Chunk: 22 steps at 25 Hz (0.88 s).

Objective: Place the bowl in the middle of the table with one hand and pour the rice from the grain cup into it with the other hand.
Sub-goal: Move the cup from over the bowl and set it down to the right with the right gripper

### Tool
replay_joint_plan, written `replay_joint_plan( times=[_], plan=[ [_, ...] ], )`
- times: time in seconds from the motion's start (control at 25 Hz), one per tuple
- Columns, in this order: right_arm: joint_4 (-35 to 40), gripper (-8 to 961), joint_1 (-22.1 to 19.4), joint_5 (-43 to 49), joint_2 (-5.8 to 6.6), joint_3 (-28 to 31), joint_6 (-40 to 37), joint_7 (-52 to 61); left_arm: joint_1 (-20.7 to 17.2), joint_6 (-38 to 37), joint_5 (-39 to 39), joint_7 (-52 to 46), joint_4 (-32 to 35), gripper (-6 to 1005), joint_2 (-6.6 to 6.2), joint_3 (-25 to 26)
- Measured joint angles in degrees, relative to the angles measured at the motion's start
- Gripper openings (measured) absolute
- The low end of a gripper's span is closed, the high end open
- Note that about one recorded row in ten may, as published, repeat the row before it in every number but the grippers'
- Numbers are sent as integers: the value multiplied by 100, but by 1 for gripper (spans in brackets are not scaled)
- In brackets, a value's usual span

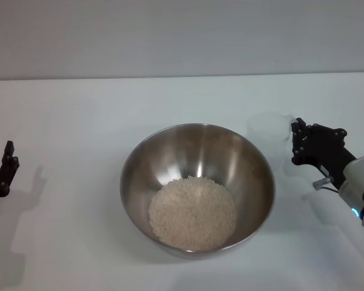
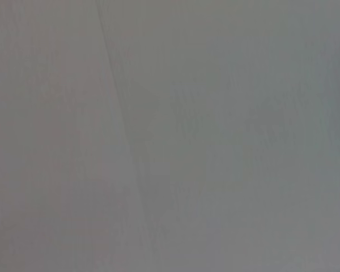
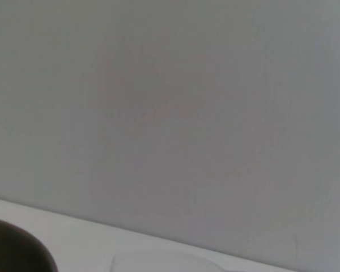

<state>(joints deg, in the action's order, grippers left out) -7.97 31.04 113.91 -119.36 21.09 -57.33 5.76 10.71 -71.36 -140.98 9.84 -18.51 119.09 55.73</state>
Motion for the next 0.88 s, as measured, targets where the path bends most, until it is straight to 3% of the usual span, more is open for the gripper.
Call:
replay_joint_plan(
  times=[0.52,0.88],
  plan=[
    [-38,85,63,0,-8,-57,270,-9,21,0,0,-8,-4,753,0,-9],
    [-120,94,-136,-1,-25,-71,163,-13,27,-4,0,-9,-4,754,0,-9]
  ],
)
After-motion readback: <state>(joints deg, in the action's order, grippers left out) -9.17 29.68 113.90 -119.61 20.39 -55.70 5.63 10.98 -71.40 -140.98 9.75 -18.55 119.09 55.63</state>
